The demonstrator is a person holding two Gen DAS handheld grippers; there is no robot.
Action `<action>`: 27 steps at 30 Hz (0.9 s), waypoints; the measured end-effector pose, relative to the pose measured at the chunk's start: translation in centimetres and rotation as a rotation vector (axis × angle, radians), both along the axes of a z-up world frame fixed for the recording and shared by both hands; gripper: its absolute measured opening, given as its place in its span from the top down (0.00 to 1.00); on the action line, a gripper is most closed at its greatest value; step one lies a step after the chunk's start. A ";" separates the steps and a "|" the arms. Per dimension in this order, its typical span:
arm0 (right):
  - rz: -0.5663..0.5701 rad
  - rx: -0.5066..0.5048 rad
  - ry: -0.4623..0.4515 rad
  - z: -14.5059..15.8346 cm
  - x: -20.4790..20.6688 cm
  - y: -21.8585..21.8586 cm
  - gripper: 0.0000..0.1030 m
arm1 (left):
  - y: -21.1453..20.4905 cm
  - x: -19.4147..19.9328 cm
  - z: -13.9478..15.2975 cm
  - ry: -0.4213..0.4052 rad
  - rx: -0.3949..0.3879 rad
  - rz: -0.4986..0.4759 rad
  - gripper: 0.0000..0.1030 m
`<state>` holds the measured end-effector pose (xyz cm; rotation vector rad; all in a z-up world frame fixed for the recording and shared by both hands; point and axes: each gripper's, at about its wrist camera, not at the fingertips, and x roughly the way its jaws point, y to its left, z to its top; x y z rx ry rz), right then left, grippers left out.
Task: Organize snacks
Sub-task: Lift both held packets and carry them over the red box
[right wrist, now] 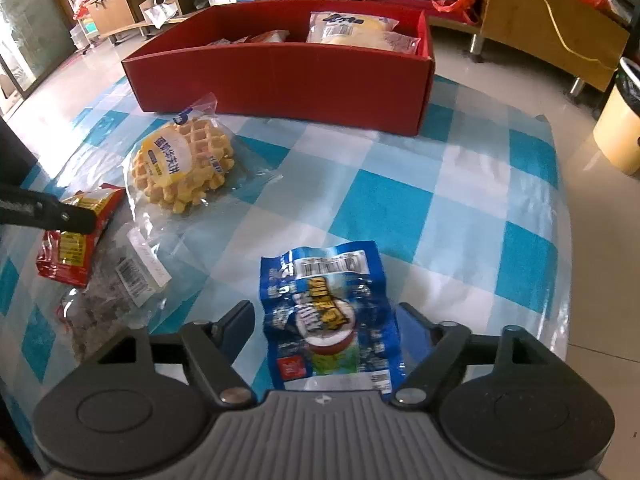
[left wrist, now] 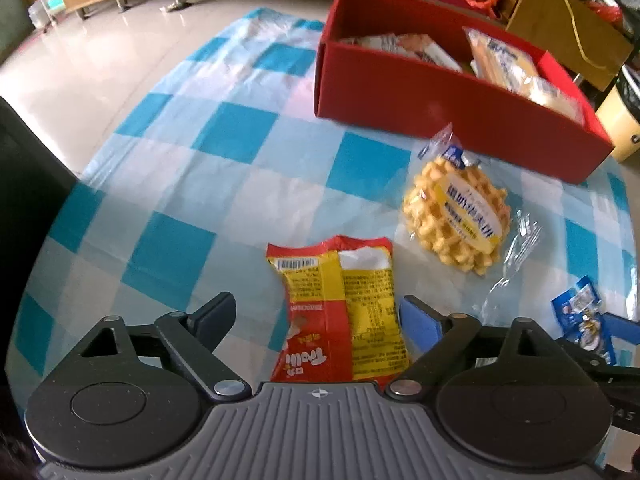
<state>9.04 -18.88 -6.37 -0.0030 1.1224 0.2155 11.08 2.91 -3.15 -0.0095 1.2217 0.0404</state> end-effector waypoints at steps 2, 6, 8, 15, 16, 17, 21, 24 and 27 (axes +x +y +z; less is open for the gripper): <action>0.005 0.002 0.001 -0.1 0.1 0.1 0.22 | -0.2 0.1 -0.7 0.009 0.020 0.002 0.10; 0.013 0.004 0.000 -0.2 0.1 0.2 0.18 | 0.4 0.4 -1.4 0.024 0.015 0.043 0.13; 0.020 -0.010 -0.010 -0.2 0.0 0.3 0.19 | 0.3 0.2 -1.1 0.014 0.034 0.036 0.23; 0.023 -0.036 -0.026 0.0 0.1 0.2 0.34 | -0.6 -0.5 -0.3 0.003 0.036 -0.015 0.37; 0.022 -0.034 -0.026 0.0 0.1 0.2 0.34 | -0.7 -0.5 -0.2 -0.002 0.036 -0.021 0.38; 0.022 -0.034 -0.026 0.0 0.1 0.2 0.34 | -0.9 -0.7 0.1 -0.012 0.042 -0.029 0.38; 0.022 -0.025 -0.031 0.1 0.1 0.2 0.34 | -1.4 -1.0 0.8 -0.045 0.071 -0.052 0.37; 0.014 -0.012 -0.045 0.4 0.2 0.1 0.34 | -1.6 -1.0 1.1 -0.056 0.076 -0.059 0.37; -0.001 -0.002 -0.048 0.4 0.4 -0.2 0.34 | -1.6 -1.0 1.2 -0.063 0.079 -0.061 0.37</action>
